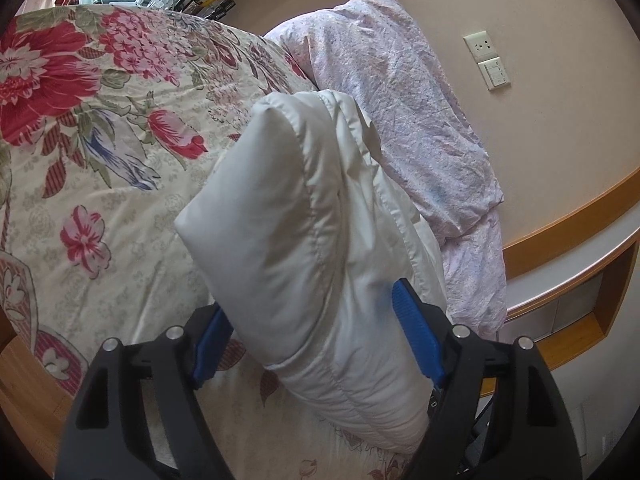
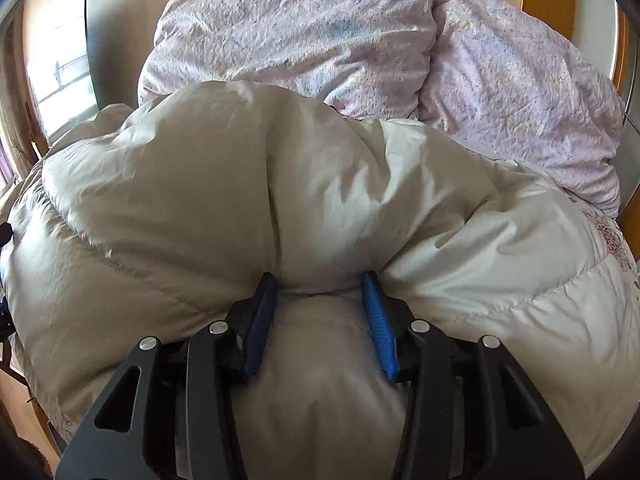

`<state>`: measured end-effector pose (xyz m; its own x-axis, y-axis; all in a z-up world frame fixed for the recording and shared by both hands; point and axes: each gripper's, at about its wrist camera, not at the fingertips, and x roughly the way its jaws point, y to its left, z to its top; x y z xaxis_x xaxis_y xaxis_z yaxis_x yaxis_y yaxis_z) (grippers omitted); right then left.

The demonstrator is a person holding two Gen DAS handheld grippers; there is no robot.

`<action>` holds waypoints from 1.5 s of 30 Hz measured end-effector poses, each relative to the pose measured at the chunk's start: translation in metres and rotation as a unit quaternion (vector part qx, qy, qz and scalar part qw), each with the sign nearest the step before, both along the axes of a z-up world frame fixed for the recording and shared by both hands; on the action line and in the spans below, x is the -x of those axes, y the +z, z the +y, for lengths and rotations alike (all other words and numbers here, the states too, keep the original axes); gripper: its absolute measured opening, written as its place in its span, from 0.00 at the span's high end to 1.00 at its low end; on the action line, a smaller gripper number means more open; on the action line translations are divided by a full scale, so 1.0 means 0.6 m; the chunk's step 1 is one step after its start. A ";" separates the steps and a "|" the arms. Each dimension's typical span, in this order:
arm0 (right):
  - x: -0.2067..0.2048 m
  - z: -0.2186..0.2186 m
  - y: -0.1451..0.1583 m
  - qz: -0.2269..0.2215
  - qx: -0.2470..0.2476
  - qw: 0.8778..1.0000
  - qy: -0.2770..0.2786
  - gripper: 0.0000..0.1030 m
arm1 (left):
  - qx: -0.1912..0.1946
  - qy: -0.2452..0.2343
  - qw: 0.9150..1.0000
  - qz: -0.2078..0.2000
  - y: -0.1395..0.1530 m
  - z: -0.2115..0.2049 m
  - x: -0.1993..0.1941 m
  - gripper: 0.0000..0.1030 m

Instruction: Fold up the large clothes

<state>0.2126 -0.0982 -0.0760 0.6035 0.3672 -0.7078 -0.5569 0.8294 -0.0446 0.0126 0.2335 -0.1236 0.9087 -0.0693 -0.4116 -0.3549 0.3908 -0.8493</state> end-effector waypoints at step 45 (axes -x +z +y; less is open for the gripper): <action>0.023 0.022 -0.013 -0.032 0.023 0.998 -0.048 0.52 | -0.330 -0.117 0.935 -0.047 0.285 -0.171 -0.119 0.62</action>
<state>0.1986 -0.0847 -0.0836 0.6785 0.2731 -0.6819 -0.4695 0.8752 -0.1168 0.0842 0.1310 0.0476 0.9348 -0.0293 -0.3538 -0.1302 0.8988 -0.4185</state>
